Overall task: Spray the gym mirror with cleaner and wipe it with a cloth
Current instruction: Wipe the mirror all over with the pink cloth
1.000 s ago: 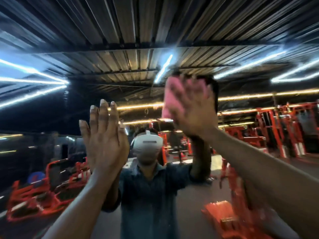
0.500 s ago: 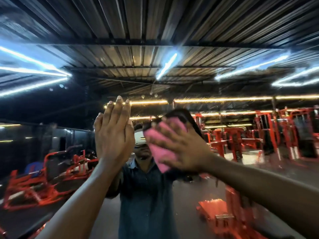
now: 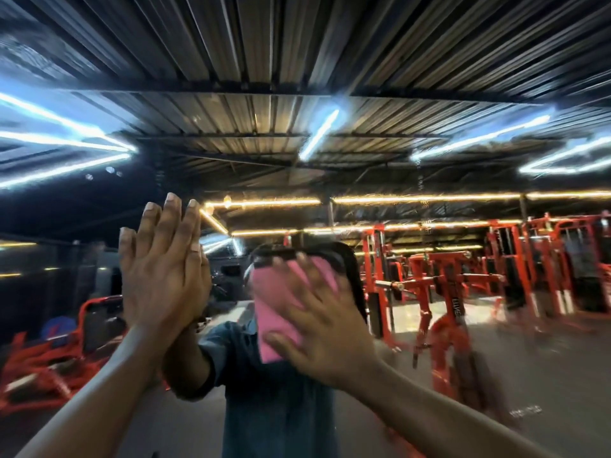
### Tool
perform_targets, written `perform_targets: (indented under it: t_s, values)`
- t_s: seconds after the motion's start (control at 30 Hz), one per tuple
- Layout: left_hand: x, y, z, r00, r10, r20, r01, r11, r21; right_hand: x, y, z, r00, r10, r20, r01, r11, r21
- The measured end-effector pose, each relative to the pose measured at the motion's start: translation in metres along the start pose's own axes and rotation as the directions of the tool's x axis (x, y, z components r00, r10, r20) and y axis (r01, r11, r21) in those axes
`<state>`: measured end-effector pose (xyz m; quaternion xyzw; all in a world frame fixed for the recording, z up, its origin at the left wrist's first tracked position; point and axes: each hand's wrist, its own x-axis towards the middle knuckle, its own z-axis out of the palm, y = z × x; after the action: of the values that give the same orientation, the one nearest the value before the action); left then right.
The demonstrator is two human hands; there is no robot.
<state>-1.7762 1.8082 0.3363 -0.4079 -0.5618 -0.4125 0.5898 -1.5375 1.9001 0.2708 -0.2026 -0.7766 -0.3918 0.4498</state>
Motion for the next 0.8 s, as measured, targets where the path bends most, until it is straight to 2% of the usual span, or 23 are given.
perform_targets:
  t_s: [0.03, 0.1, 0.2, 0.27, 0.33, 0.43, 0.5, 0.6, 0.7, 0.8]
  values:
    - [0.0, 0.0, 0.001, 1.0, 0.001, -0.003, -0.001, 1.0, 0.007, -0.013, 0.012, 0.0, 1.0, 0.03, 0.006, -0.03, 1.0, 0.001]
    - [-0.001, 0.0, 0.005, 1.0, 0.003, -0.005, -0.003, 1.0, 0.025, -0.009, 0.047, -0.003, 0.983, 0.18, -0.03, -0.181, 0.983, -0.023]
    - [-0.002, -0.002, 0.01, 1.0, 0.004, -0.015, -0.003, 1.0, 0.023, 0.05, 0.087, -0.017, 0.885, 0.448, -0.123, -0.453, 0.891, -0.01]
    - [-0.001, -0.005, 0.01, 1.0, 0.016, -0.011, -0.015, 0.999, 0.028, 0.103, 0.089, -0.026, 0.84, 0.514, -0.175, -0.519, 0.855, 0.022]
    - [0.0, -0.012, 0.008, 0.999, 0.051, -0.001, -0.051, 0.998, 0.034, 0.146, 0.067, -0.03, 0.848, 0.492, -0.196, -0.496, 0.868, 0.031]
    - [0.002, -0.03, -0.005, 0.998, 0.06, -0.016, -0.06, 0.998, 0.023, 0.16, 0.0, -0.017, 0.932, 0.303, -0.2, -0.304, 0.952, 0.03]
    - [-0.004, -0.051, -0.019, 0.998, 0.013, -0.065, -0.013, 1.0, -0.002, 0.129, -0.049, -0.001, 0.972, 0.157, -0.172, -0.147, 0.987, 0.071]
    - [-0.013, -0.086, -0.031, 0.994, -0.043, -0.105, 0.039, 0.999, -0.037, 0.056, -0.093, 0.019, 0.994, 0.076, -0.075, -0.066, 0.99, 0.124]
    - [-0.016, -0.127, -0.024, 0.997, -0.062, -0.043, 0.062, 0.998, -0.002, 0.018, -0.094, 0.025, 0.988, 0.148, -0.038, -0.145, 0.986, 0.082]
    - [-0.02, -0.156, -0.026, 1.0, 0.022, 0.003, -0.021, 1.0, -0.018, 0.057, -0.065, 0.014, 0.917, 0.386, -0.098, -0.383, 0.922, 0.048]
